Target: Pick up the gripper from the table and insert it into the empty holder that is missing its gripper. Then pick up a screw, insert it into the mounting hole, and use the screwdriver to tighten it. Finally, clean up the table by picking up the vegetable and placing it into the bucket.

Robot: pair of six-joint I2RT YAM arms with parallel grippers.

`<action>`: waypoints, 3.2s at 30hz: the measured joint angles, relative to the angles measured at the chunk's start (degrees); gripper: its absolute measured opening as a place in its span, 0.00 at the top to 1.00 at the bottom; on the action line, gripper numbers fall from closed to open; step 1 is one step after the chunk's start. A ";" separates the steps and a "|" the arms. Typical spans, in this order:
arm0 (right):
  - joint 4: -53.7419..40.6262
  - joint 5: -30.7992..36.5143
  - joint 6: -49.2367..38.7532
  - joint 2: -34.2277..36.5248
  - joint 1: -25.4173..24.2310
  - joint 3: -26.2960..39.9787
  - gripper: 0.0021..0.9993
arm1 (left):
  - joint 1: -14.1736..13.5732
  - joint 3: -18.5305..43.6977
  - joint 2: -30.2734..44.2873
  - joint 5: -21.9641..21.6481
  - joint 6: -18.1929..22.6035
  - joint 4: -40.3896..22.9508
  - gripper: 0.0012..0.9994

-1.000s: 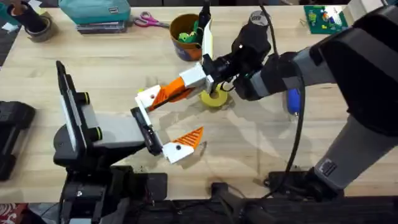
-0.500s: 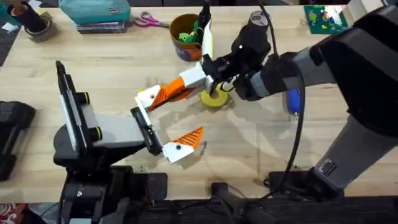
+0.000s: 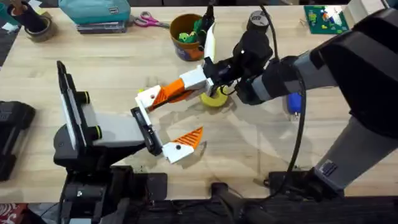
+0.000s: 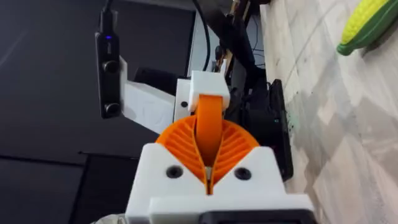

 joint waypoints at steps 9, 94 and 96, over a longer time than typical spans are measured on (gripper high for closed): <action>0.01 0.04 0.00 0.00 0.00 -0.02 0.99 | 0.00 0.01 -0.02 0.00 0.00 0.00 0.01; -147.93 69.48 -83.64 -41.88 -6.45 27.19 0.00 | -0.11 0.01 -0.02 0.85 0.42 -0.07 0.01; -148.04 70.16 -83.67 -41.88 -4.32 27.19 0.00 | -0.11 0.01 0.00 0.85 0.42 -0.07 0.01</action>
